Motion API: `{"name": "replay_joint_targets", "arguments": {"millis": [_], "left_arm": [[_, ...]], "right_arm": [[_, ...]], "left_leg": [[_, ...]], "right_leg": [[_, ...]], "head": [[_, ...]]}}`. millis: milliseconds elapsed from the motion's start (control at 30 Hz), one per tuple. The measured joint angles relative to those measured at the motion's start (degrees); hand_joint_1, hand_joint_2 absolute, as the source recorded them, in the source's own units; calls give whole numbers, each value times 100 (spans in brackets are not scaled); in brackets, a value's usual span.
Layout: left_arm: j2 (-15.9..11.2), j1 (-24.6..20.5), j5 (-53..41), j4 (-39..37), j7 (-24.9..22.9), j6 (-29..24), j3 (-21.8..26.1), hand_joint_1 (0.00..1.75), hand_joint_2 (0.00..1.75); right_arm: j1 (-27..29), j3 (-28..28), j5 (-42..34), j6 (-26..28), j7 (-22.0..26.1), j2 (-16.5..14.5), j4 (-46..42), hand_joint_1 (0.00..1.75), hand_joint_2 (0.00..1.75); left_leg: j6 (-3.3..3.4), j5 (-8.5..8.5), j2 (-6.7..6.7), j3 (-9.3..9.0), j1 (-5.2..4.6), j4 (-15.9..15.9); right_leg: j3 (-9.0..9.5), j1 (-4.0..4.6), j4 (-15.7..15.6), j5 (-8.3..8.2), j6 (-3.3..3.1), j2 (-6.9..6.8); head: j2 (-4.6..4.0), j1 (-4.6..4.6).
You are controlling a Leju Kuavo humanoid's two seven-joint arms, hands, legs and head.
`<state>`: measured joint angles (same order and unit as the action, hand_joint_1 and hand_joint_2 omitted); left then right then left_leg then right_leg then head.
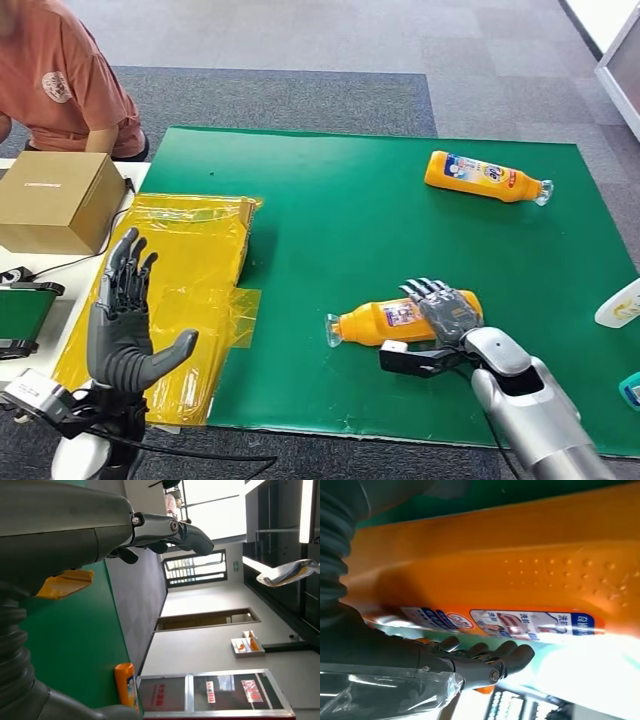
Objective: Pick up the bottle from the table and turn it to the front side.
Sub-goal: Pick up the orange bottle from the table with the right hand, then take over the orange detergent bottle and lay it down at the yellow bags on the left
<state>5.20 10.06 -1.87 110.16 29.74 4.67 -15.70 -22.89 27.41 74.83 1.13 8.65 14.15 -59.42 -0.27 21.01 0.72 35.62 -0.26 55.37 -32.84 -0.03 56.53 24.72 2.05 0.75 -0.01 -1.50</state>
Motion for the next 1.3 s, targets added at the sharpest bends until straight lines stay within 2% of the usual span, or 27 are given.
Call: {"name": "replay_joint_targets", "arguments": {"millis": [33,167,300,500,600,700,833,1033,1133,1300], "left_arm": [[-6,-9,9,-9,10,2,2,0,175],[-19,-30,15,-32,50,8,9,0,175],[-31,-32,13,-40,68,20,14,0,175],[-43,-7,-37,-40,75,37,21,0,175],[-50,19,-28,-38,97,37,26,0,175],[-63,21,8,-38,134,15,27,0,175],[-83,-77,57,-45,115,-39,26,0,175],[-125,-468,268,-251,-254,168,-61,0,175],[-135,-642,267,-503,-369,308,-255,0,175],[-157,-875,882,-787,-523,992,-754,0,175]], "right_arm": [[-72,121,-76,-96,46,77,16,172,175],[-240,477,-325,-217,102,304,60,175,175],[-261,636,-718,-47,3,424,30,175,175],[275,231,-2400,192,184,402,-741,175,175],[620,-209,-3607,57,569,189,-1337,175,175],[978,-711,-4813,-94,970,-260,-2072,175,175],[1354,-977,-5700,35,1480,-787,-2875,175,175],[1670,-810,-5870,535,1761,-1291,-3707,175,175],[1707,-552,-5724,789,1787,-1414,-3861,175,175],[1692,-170,-5310,1215,1705,-1511,-3841,175,175]], "left_leg": [[1,0,0,0,0,1],[2,-1,1,0,-1,2],[3,-2,2,0,-2,2],[2,0,5,6,-2,2],[-1,2,6,8,-1,2],[-5,5,6,8,2,1],[-6,5,7,8,4,1],[-6,5,6,7,3,1],[-6,5,4,7,3,1],[-5,4,3,7,2,1]], "right_leg": [[1,0,0,-1,1,0],[3,-1,0,-3,2,0],[3,-1,0,-3,2,-1],[1,0,0,-2,2,-1],[-1,1,1,3,1,-2],[-4,3,1,8,-2,-2],[-4,5,1,13,-3,-2],[-4,4,1,12,-2,-2],[-6,3,1,7,-4,-1],[-5,2,1,6,-4,-2]], "head": [[-1,0],[0,0],[1,0],[1,0],[1,1],[1,0],[1,-1],[0,0],[0,-1],[1,-1]]}}
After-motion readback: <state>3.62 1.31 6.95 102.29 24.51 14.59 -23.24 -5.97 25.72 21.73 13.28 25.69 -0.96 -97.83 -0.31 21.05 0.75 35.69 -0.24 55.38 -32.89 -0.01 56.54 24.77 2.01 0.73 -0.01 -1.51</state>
